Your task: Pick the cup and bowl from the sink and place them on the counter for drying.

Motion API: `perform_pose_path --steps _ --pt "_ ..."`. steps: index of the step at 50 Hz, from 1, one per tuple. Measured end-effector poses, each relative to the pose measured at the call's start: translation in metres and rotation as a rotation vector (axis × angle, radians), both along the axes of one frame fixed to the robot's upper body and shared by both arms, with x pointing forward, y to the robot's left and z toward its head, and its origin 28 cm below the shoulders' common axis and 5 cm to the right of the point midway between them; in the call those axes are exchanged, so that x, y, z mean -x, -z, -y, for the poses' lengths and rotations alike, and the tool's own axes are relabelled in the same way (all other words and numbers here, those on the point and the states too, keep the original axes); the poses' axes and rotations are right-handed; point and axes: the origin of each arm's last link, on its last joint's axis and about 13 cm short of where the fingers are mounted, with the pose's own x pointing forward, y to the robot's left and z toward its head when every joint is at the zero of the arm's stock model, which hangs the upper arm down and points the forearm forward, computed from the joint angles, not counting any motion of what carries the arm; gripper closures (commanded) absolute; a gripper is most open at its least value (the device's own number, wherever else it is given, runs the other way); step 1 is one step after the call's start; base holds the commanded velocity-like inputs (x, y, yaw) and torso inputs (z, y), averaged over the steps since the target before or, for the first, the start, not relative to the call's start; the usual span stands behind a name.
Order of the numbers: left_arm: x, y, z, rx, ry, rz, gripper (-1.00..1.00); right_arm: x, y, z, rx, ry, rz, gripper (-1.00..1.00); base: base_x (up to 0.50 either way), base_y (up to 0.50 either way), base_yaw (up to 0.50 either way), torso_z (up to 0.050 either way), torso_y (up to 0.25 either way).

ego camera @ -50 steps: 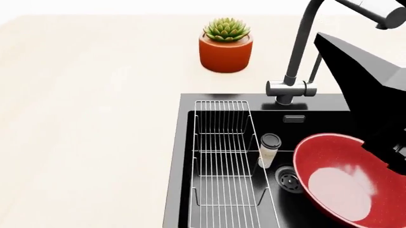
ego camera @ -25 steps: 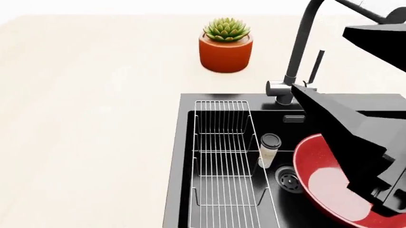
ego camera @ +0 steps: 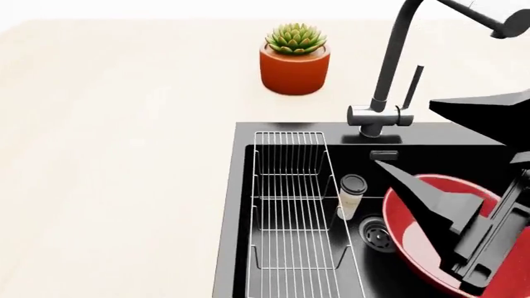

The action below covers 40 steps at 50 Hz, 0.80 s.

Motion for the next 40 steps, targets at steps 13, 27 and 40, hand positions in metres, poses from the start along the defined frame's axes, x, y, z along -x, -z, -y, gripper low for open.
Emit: perform_pose_path --steps 13,27,40 --pt "0.000 -0.001 0.000 -0.002 0.001 -0.001 -1.00 -0.005 0.011 0.017 0.047 0.127 -0.080 -1.00 0.00 0.00 0.00 0.000 0.000" --pt "-0.001 -0.002 0.001 -0.003 0.003 0.000 -1.00 -0.002 0.014 0.026 0.069 0.161 -0.212 -1.00 0.00 0.00 0.00 0.000 0.000" --pt "-0.001 -0.004 0.000 -0.001 0.000 0.002 -1.00 -0.001 0.015 0.033 0.077 0.180 -0.368 -1.00 0.00 0.00 0.00 0.000 0.000"
